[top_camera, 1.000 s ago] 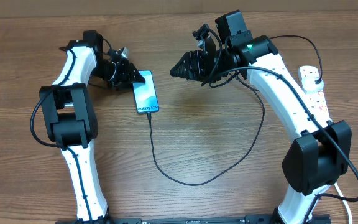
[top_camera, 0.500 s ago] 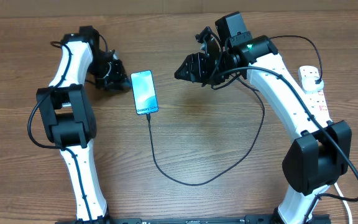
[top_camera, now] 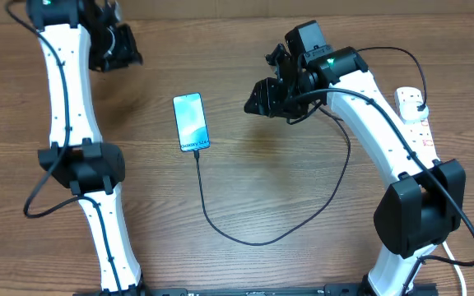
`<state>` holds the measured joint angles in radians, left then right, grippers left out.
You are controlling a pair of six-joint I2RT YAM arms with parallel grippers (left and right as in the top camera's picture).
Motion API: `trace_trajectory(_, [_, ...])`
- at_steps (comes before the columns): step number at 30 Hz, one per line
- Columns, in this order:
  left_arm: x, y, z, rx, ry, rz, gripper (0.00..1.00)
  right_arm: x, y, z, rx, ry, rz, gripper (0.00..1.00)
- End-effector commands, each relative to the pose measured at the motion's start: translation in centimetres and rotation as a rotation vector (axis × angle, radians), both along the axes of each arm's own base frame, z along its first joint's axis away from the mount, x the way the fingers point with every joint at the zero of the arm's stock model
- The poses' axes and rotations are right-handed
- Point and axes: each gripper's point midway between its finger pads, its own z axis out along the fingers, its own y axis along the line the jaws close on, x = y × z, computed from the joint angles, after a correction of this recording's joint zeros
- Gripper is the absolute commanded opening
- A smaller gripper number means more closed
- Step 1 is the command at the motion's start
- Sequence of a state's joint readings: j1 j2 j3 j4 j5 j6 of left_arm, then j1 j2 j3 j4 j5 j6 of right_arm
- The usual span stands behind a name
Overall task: Plug charger to phone and switch on socket
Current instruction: 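Release the phone and lift both grippers away from it, then move the right gripper over the white power strip's switch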
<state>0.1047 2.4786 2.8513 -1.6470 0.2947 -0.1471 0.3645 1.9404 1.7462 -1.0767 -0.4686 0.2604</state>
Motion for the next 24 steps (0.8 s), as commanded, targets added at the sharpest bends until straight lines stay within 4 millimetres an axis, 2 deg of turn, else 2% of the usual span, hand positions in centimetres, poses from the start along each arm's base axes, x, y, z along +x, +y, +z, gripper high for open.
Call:
trace_trajectory(1, [0.0,-0.6,5.5,0.012,-0.162,-0.024,0.38,0.8,-1.8,2.1,-0.078,-0.1,-0.041,0.58])
trace_trajectory(6, [-0.7,-2.5,11.2,-0.055,-0.328,-0.07,0.45,1.0,-3.9,4.6,-0.072,-0.147,-0.092,0.58])
trace_trajectory(10, [-1.7,-2.9,13.2,-0.054,-0.363,-0.076,0.49,1.1,-7.2,6.4,-0.072,-0.16,-0.166,0.58])
trace_trajectory(14, [-2.4,-3.0,14.5,-0.054,-0.391,-0.079,0.64,1.1,-11.3,7.9,-0.077,-0.167,-0.262,0.57])
trace_trajectory(15, [-2.4,-3.0,14.6,-0.054,-0.393,-0.079,0.68,1.1,-12.4,8.2,-0.078,-0.168,-0.287,0.52])
trace_trajectory(17, [-2.4,-3.0,14.6,-0.054,-0.393,-0.079,0.78,1.2,-14.6,8.8,-0.081,-0.172,-0.342,0.5])
trace_trajectory(20, [-2.4,-3.1,14.4,-0.056,-0.383,-0.08,0.97,1.1,-18.4,9.0,-0.092,-0.157,-0.435,0.5])
trace_trajectory(22, [-2.4,-3.3,14.3,-0.057,-0.38,-0.083,1.0,1.0,-20.9,8.8,-0.1,-0.138,-0.497,0.49])
trace_trajectory(23, [-2.4,-3.5,14.2,-0.058,-0.379,-0.087,1.0,0.9,-23.6,8.7,-0.106,-0.124,-0.565,0.49])
trace_trajectory(24, [-2.4,-3.6,14.2,-0.058,-0.379,-0.089,1.0,0.9,-24.7,8.7,-0.108,-0.122,-0.595,0.46])
